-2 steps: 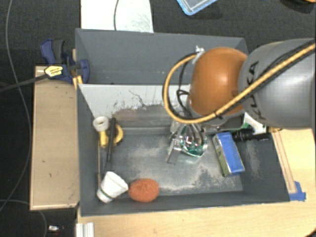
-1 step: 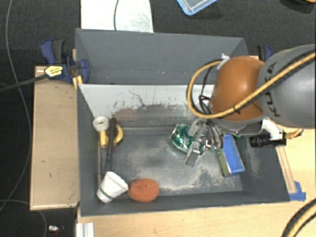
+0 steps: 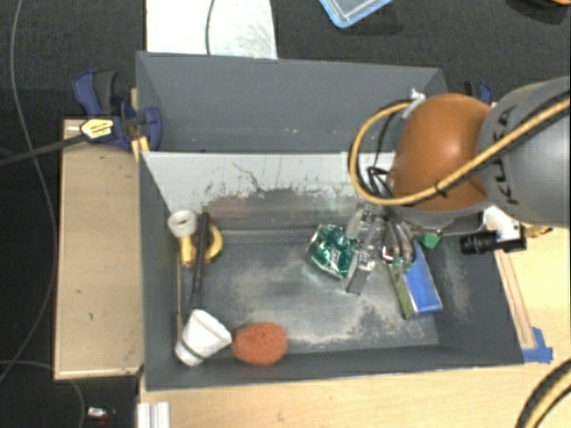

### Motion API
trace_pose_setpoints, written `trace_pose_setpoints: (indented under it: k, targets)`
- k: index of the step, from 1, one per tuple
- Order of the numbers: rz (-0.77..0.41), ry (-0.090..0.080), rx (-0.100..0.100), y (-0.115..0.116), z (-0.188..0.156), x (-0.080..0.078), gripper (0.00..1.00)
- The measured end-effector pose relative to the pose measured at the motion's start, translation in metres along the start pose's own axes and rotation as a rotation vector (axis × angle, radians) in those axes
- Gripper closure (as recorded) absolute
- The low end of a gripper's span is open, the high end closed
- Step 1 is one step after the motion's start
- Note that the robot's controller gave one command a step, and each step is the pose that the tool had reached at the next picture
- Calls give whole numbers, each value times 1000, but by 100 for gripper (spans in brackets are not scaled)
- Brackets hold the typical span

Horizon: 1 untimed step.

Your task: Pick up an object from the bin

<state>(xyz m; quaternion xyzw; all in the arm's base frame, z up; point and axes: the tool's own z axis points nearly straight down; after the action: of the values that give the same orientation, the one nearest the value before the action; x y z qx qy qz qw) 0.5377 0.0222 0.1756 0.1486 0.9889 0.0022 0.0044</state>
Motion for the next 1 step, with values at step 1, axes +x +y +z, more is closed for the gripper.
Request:
trace_pose_setpoints:
  k: [1]
  targets:
    - [-37,3,3,-36,44,-34,0]
